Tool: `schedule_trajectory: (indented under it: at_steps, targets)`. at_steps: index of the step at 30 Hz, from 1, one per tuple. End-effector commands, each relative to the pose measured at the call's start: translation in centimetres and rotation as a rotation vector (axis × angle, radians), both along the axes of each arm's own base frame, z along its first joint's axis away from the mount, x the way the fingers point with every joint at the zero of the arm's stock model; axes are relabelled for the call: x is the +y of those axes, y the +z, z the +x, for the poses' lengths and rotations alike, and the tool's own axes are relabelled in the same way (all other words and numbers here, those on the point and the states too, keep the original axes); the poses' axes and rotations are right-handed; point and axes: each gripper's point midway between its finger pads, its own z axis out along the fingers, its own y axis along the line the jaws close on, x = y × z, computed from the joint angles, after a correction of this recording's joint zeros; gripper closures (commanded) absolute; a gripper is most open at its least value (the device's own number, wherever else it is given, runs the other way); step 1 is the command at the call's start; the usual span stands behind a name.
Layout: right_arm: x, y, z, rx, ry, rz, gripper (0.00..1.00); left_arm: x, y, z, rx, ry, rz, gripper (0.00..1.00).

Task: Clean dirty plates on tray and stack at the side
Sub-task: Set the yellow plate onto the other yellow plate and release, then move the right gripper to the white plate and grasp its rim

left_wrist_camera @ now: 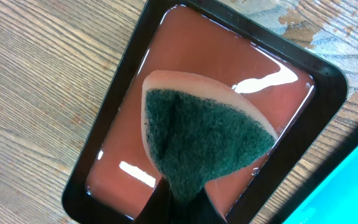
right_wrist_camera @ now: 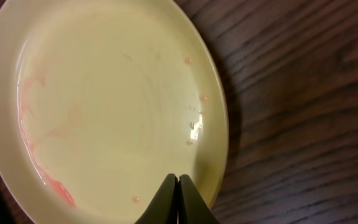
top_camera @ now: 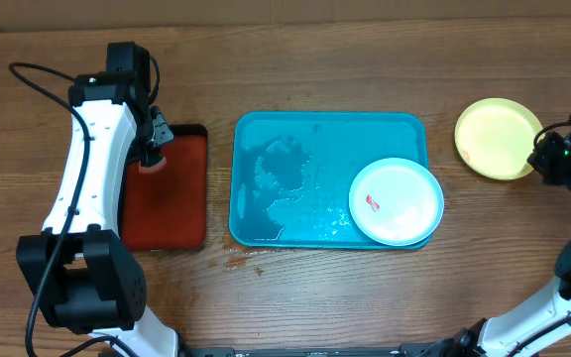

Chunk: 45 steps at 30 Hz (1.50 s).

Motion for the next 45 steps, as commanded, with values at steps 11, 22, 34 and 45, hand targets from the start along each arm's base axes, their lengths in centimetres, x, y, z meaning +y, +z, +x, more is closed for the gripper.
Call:
schedule_trajectory:
  at_steps: [11, 22, 34, 45]
  targets:
    - [10.8, 13.4, 2.0, -0.319, 0.281, 0.482, 0.0, 0.3, -0.2, 0.1, -0.001, 0.012, 0.018, 0.96]
    - [18.2, 6.2, -3.2, 0.186, 0.543, 0.154, 0.17, 0.1, -0.2, 0.5, -0.019, 0.009, 0.007, 0.96]
    - [21.0, 2.0, -4.9, 0.397, 0.59, -0.27, 0.16, -0.2, -0.3, 0.5, -0.018, 0.005, -0.012, 0.96]
    - [21.1, -0.2, -5.6, 0.394, 0.591, -0.266, 0.18, -0.3, -0.3, 0.6, -0.018, 0.004, -0.013, 0.96]
